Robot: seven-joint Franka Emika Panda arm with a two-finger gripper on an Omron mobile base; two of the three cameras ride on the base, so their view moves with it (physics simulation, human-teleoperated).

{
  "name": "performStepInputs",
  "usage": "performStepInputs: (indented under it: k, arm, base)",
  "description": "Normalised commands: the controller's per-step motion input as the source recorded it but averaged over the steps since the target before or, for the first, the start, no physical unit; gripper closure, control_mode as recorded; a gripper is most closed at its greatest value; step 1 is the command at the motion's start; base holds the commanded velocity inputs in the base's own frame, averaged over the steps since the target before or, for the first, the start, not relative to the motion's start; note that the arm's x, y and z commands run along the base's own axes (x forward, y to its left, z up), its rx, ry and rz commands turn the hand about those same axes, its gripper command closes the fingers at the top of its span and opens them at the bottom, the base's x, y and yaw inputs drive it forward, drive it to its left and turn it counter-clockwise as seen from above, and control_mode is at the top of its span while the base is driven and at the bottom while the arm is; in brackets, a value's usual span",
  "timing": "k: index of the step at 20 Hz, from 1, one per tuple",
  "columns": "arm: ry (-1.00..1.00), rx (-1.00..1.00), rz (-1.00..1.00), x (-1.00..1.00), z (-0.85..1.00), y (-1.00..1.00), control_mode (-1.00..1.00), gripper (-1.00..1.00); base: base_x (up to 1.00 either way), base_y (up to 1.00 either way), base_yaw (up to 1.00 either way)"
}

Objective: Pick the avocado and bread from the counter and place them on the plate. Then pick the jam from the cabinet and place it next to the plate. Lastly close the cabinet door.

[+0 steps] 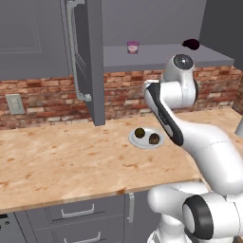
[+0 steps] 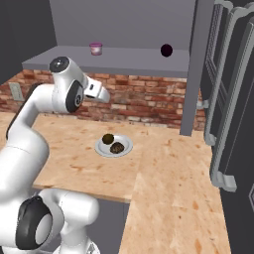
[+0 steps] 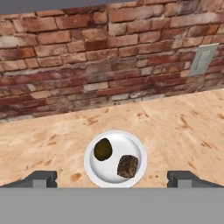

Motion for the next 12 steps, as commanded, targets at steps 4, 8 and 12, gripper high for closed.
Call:
performStepInputs:
  k: [4,8,12]
  arm:
    - [0.0,-0.03,0.02,0.0,0.43,0.06,-1.0,-1.0]
    - [0.0,-0.02,0.04,0.0,0.41,0.09,-1.0,-1.0]
    - [0.0,-0.02,0.06,0.0,0.42,0.1,-1.0,-1.0]
  base:
    - [0.0,0.0,0.0]
    - [0.0,0.0,0.0]
    - [0.0,0.0,0.0]
